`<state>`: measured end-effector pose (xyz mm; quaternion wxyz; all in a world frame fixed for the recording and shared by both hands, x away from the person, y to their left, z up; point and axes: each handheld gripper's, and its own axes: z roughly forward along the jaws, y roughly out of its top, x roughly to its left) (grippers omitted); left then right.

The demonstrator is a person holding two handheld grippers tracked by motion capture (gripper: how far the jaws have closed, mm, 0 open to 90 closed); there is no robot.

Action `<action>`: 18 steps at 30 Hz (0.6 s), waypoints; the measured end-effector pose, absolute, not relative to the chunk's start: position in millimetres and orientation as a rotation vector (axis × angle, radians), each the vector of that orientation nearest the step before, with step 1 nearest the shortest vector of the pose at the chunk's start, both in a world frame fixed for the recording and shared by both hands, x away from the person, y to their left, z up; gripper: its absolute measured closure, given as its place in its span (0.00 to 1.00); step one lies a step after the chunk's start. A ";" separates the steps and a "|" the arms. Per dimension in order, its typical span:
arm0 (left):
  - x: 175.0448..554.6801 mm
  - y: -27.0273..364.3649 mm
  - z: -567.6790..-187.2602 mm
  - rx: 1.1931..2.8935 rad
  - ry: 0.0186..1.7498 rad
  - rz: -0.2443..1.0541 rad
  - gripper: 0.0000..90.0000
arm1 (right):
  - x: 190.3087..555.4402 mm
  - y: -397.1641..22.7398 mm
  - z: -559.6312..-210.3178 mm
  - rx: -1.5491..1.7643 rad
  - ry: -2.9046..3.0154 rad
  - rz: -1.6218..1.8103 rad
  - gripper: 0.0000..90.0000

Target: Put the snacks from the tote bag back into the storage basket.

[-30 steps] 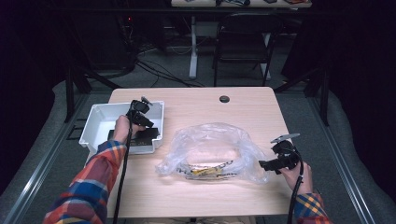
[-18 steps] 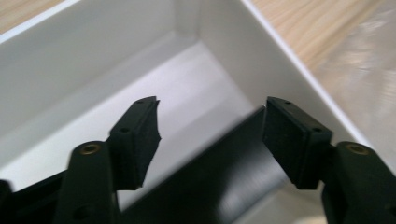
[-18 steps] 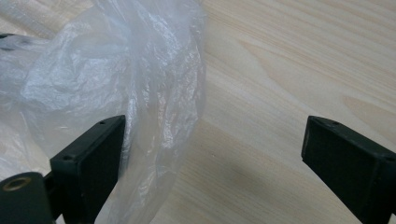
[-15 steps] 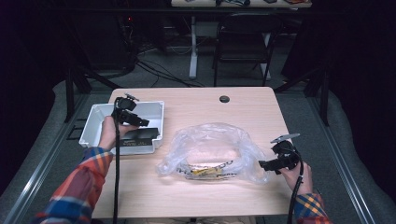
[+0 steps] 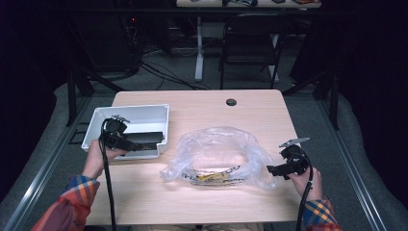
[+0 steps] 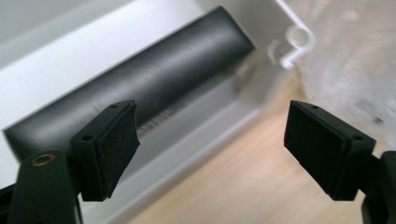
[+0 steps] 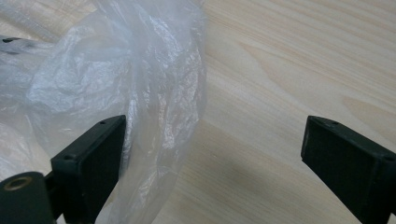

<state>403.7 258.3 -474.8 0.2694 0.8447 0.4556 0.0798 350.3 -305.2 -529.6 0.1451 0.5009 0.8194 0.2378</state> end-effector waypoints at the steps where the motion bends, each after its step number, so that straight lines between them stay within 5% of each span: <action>1: 397.6 256.5 -475.1 2.280 1.219 0.220 0.19 | 350.3 -305.2 -529.6 1.442 2.363 0.685 0.08; 18: 324.9 221.0 -503.1 2.342 1.078 0.140 0.18 | 348.9 -300.8 -531.2 1.421 2.373 0.659 0.08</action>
